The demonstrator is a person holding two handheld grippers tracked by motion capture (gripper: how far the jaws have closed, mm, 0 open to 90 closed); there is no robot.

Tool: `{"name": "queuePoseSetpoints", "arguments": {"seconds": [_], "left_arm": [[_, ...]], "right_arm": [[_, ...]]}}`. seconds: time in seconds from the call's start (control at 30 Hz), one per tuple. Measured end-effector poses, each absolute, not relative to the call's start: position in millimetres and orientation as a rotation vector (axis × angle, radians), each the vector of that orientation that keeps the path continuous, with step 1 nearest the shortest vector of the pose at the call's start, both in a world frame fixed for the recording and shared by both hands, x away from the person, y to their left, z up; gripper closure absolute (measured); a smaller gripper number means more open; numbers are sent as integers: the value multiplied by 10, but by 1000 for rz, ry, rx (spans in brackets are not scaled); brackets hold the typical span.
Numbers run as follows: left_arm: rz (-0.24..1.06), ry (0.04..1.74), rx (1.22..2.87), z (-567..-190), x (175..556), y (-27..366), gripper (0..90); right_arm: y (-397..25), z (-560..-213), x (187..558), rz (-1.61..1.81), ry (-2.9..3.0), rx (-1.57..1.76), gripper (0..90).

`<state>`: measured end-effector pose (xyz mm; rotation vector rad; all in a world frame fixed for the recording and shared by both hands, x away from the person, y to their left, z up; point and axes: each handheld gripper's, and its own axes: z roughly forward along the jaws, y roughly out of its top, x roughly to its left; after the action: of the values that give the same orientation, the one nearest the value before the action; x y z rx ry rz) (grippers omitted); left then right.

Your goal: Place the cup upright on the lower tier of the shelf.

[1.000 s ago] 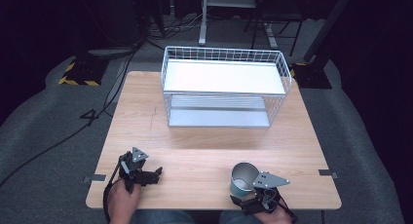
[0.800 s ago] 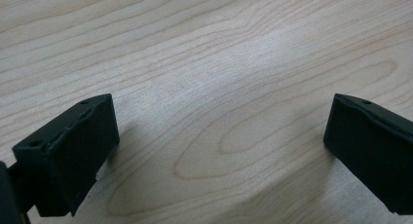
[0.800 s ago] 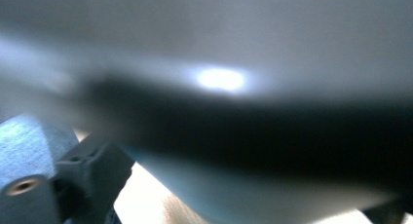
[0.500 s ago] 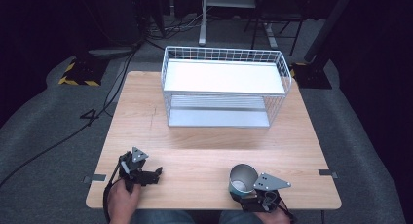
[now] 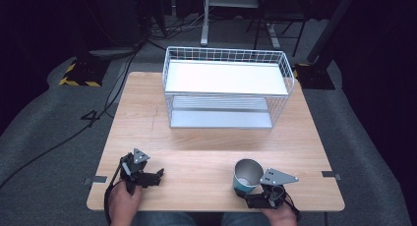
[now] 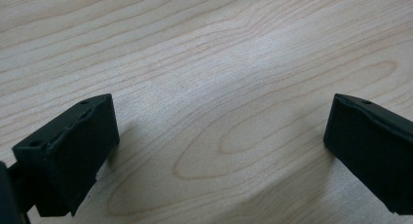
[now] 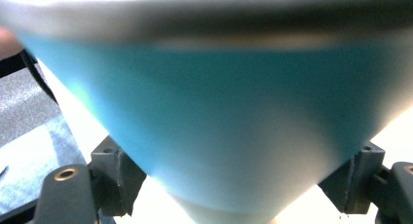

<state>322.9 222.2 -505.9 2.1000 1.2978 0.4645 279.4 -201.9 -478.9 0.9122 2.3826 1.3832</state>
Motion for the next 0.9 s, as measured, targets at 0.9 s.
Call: {"name": "queuePoseSetpoints", "arguments": {"seconds": [0.9], "left_arm": [[465, 1298, 2100, -5059, 3229, 2222, 0]], "right_arm": [[-1783, -4434, 3428, 1381, 2375, 903, 226]]}}
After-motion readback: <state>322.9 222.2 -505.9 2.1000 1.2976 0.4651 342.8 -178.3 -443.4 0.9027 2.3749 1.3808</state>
